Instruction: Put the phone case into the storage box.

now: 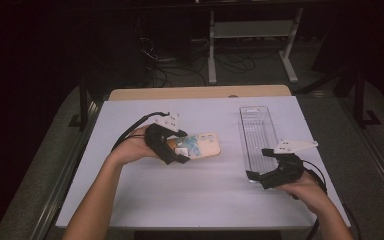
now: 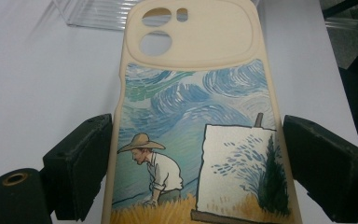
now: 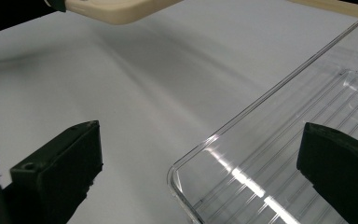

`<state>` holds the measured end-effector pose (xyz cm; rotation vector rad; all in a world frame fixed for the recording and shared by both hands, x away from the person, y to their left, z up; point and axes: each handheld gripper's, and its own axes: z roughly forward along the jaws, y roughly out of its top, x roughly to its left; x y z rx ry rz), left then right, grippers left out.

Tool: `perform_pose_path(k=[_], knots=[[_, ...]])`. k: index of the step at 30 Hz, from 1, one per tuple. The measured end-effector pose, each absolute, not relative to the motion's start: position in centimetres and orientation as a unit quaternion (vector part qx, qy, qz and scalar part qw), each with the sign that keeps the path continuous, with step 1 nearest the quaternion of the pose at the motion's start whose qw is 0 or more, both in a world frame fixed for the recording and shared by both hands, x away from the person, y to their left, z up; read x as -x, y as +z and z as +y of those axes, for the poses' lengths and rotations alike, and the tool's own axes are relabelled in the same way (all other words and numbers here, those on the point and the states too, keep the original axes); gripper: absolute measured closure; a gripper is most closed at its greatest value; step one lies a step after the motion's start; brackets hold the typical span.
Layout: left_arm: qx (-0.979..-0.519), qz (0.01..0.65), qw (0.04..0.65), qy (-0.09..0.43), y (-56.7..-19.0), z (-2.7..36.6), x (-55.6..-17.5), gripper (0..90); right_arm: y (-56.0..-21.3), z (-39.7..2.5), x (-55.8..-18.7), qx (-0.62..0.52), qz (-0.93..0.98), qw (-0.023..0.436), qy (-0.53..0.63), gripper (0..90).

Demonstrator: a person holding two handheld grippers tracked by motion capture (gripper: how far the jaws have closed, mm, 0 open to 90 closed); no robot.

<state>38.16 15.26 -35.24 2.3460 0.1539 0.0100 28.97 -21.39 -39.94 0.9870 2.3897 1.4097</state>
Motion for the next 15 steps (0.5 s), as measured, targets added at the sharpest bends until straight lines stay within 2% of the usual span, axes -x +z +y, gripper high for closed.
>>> perform_pose_path(k=[15], knots=[[-0.923, 0.055, 0.381, -0.001, -35.5, 15.1, -38.1, 11.0, -38.9, -21.5, -30.8, -0.313, 0.824, 0.063, 0.468, 0.0]])
